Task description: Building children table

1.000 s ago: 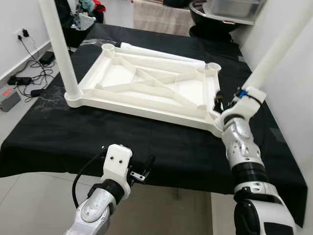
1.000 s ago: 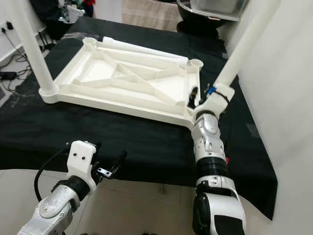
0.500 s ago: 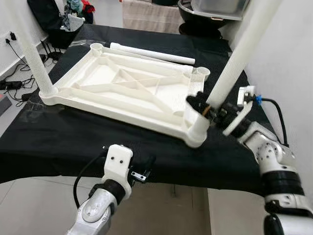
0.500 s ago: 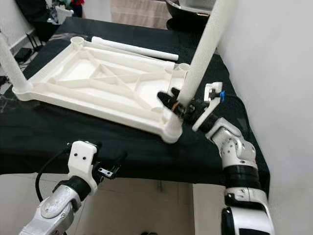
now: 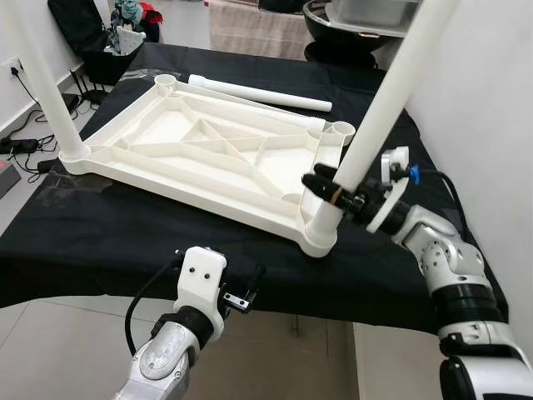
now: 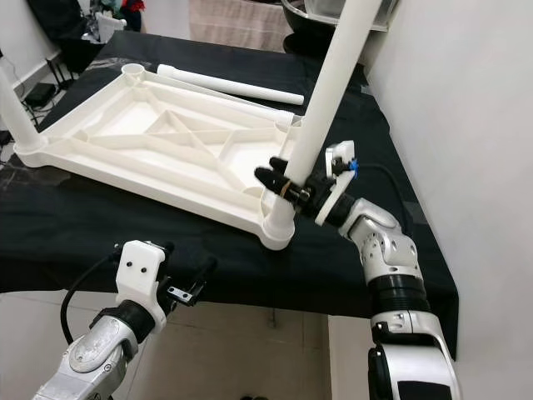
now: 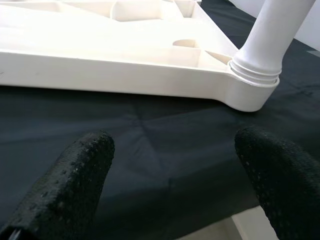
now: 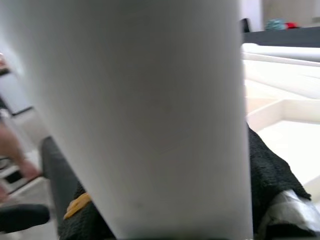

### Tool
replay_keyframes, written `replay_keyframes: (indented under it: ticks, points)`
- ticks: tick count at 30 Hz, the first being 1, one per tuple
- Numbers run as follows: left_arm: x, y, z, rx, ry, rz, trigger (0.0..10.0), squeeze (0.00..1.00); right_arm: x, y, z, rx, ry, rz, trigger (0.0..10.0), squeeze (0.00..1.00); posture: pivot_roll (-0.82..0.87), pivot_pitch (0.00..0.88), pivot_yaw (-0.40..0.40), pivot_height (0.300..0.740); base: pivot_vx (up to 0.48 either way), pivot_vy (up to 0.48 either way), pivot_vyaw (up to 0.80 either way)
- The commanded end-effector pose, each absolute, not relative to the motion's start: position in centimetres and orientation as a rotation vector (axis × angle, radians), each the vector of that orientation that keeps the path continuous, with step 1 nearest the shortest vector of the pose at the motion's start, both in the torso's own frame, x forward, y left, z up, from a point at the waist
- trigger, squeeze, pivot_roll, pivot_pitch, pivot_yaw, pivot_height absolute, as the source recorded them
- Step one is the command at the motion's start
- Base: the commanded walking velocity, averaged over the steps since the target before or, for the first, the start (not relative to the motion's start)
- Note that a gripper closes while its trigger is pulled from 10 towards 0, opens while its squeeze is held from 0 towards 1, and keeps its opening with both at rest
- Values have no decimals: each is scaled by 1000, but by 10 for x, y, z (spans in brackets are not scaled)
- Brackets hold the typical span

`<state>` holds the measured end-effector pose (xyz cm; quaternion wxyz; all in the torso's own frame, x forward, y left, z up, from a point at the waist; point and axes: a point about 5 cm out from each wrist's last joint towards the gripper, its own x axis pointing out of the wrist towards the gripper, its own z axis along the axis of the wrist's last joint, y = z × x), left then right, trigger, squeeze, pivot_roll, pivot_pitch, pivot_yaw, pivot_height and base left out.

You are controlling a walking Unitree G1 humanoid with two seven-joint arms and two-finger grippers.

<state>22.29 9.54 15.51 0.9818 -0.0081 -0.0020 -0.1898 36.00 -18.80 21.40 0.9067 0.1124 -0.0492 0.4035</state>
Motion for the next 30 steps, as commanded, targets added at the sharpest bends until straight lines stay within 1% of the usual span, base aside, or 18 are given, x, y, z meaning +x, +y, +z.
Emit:
replay_keyframes:
  ticks: [1,5,6,7,9,10,11,12,16,17,18,20,21,24,25,26,27,30]
  points:
    - [221,95,150,-13,21,-390,10000,0,365,-194,206,295,-75,737,0,0,88,148,-121,740,0,0,0]
    - [221,95,149,-12,22,-394,10000,0,384,-228,202,268,-48,246,0,0,86,144,-120,740,0,0,0]
    - [221,95,149,-12,22,-394,10000,0,384,-228,202,268,-48,246,0,0,86,144,-120,740,0,0,0]
    - [221,95,149,-12,22,-394,10000,0,386,-247,197,224,-8,0,0,0,85,147,-120,740,0,0,0]
    - [221,95,149,-13,22,-393,10000,0,382,-266,191,177,29,-215,0,0,82,148,-122,740,0,0,0]
    - [221,95,149,-13,22,-393,10000,0,382,-266,191,177,29,-215,0,0,82,148,-122,740,0,0,0]
    - [221,95,149,-14,22,-392,10000,0,377,-277,185,127,56,-359,0,0,84,149,-121,740,0,0,0]
    - [221,95,149,-14,22,-392,10000,0,377,-277,185,127,56,-359,0,0,84,149,-121,740,0,0,0]
    - [221,95,150,-14,22,-391,10000,0,369,-287,176,108,100,-529,0,0,83,150,-122,740,0,0,0]
    - [222,95,150,-14,22,-391,10000,0,361,-293,172,100,121,-652,0,0,84,151,-123,740,0,0,0]
    - [222,95,150,-14,22,-391,10000,0,361,-293,172,100,121,-652,0,0,84,151,-123,740,0,0,0]
    - [222,94,150,-14,21,-390,10000,0,353,-296,167,90,143,-796,0,0,83,152,-122,740,0,0,0]
    - [222,94,150,-13,21,-390,10000,0,355,-290,170,101,124,-787,10000,0,84,154,-122,740,0,0,0]
    - [222,94,150,-13,21,-389,10000,0,363,-277,181,147,42,-687,10000,0,84,155,-123,740,0,0,0]
    - [222,94,150,-14,21,-389,10000,0,368,-269,187,178,-10,-636,10000,714,79,157,-120,740,0,0,0]
    - [222,95,150,-14,21,-388,10000,0,374,-259,194,212,-67,-547,10000,1000,79,157,-120,740,0,0,0]
    - [222,94,150,-15,21,-389,10000,0,378,-251,200,233,-121,-484,10000,1000,79,159,-123,740,0,0,0]
    - [222,94,150,-15,21,-390,10000,0,380,-246,204,244,-153,-447,10000,1000,79,159,-123,740,0,0,0]
